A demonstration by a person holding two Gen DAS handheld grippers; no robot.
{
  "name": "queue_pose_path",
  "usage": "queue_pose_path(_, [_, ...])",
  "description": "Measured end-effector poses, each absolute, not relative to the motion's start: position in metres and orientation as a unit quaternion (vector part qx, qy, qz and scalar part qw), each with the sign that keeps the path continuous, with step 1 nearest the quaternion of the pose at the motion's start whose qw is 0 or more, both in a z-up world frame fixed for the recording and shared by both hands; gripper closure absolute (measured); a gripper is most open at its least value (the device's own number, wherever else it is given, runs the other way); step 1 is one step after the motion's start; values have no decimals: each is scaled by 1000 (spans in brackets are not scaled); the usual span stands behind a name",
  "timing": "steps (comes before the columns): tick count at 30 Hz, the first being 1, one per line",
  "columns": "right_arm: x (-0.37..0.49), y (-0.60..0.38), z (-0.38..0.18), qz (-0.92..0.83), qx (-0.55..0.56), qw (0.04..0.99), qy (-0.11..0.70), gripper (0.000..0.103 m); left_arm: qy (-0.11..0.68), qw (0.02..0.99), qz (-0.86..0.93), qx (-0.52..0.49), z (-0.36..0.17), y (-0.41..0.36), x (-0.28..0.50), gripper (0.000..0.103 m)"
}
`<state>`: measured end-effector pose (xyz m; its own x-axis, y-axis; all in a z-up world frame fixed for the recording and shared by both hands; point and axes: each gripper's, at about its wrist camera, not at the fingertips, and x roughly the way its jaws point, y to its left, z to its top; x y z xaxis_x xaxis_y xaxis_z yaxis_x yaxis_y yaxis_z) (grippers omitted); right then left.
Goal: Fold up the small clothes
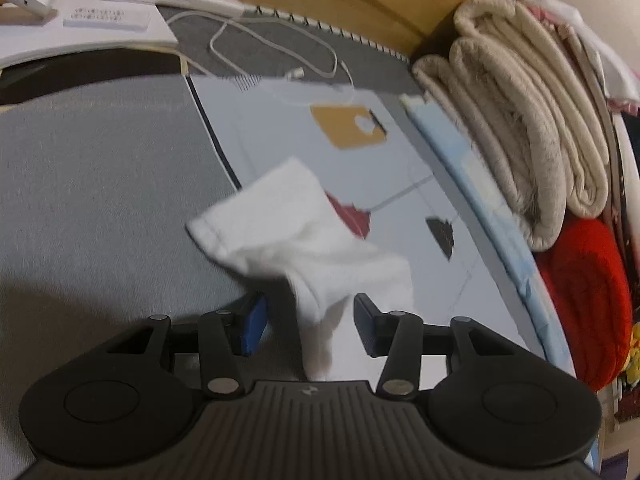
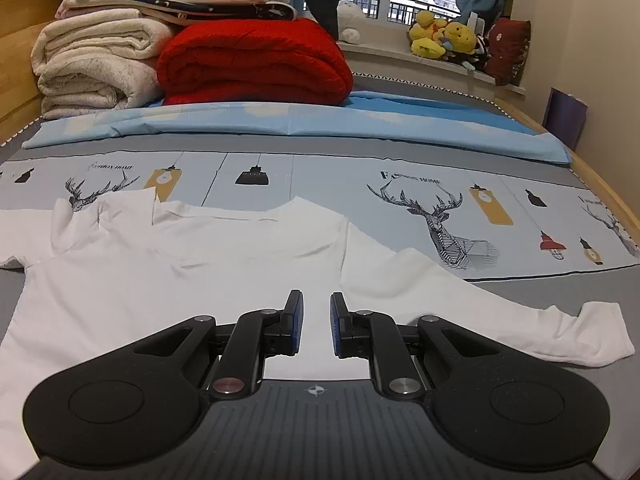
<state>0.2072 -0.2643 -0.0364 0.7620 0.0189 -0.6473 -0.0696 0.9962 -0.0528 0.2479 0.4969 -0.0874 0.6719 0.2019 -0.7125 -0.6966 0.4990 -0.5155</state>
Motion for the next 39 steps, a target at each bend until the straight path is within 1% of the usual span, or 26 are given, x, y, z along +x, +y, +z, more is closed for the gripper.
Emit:
queue_pose_path(1, [208, -264, -37, 25, -38, 938, 345, 89, 289, 814, 282, -417, -88, 498, 247, 73])
queue_pose_path(3, [208, -262, -38, 27, -42, 937, 346, 89, 270, 815, 303, -415, -85, 504, 242, 94])
queue_pose_path(5, [209, -260, -38, 30, -46, 936, 346, 89, 252, 812, 311, -425, -84, 509, 238, 94])
queue_pose_path(9, [211, -258, -39, 35, -52, 936, 348, 89, 256, 799, 310, -448, -86, 514, 239, 94])
queue_pose_path(11, [210, -259, -39, 36, -53, 935, 348, 89, 258, 801, 317, -437, -83, 512, 240, 94])
queue_pose_path(12, [211, -258, -39, 37, -54, 935, 348, 89, 258, 804, 319, -429, -79, 510, 241, 97])
queue_pose_path(13, [211, -258, -39, 38, -54, 935, 348, 89, 259, 809, 320, -418, -73, 505, 244, 99])
queue_pose_path(15, [210, -259, -39, 41, -53, 935, 348, 89, 266, 828, 316, -380, -54, 488, 253, 99])
queue_pose_path(18, [209, -259, -40, 48, -52, 934, 349, 90, 262, 878, 259, -306, -21, 436, 274, 100])
queue_pose_path(19, [207, -258, -39, 52, -54, 934, 349, 97, 262, 894, 228, -282, -11, 410, 282, 100])
queue_pose_path(20, [205, -258, -38, 55, -55, 935, 346, 98, 261, 907, 200, -265, -3, 387, 288, 100])
queue_pose_path(24, [198, -258, -34, 61, -45, 936, 342, 98, 264, 939, 49, -215, 19, 263, 309, 100])
queue_pose_path(27, [192, -258, -32, 63, -35, 936, 344, 98, 278, 939, -65, -194, 22, 168, 315, 100])
queue_pose_path(29, [185, -259, -30, 68, -34, 936, 345, 98, 311, 919, -146, -191, 16, 113, 318, 98])
queue_pose_path(30, [183, -259, -29, 70, -36, 935, 345, 98, 340, 901, -187, -193, 9, 87, 319, 92])
queue_pose_path(31, [179, -260, -27, 71, -35, 935, 345, 98, 360, 888, -213, -191, 5, 69, 319, 91])
queue_pose_path(32, [175, -262, -26, 73, -33, 935, 346, 98, 370, 885, -218, -181, 3, 54, 315, 91])
queue_pose_path(34, [168, -267, -25, 72, -26, 933, 350, 98, 362, 896, -198, -165, 7, 47, 310, 91])
queue_pose_path(39, [151, -279, -25, 64, 2, 931, 358, 98, 334, 925, -84, -162, 34, 86, 305, 91])
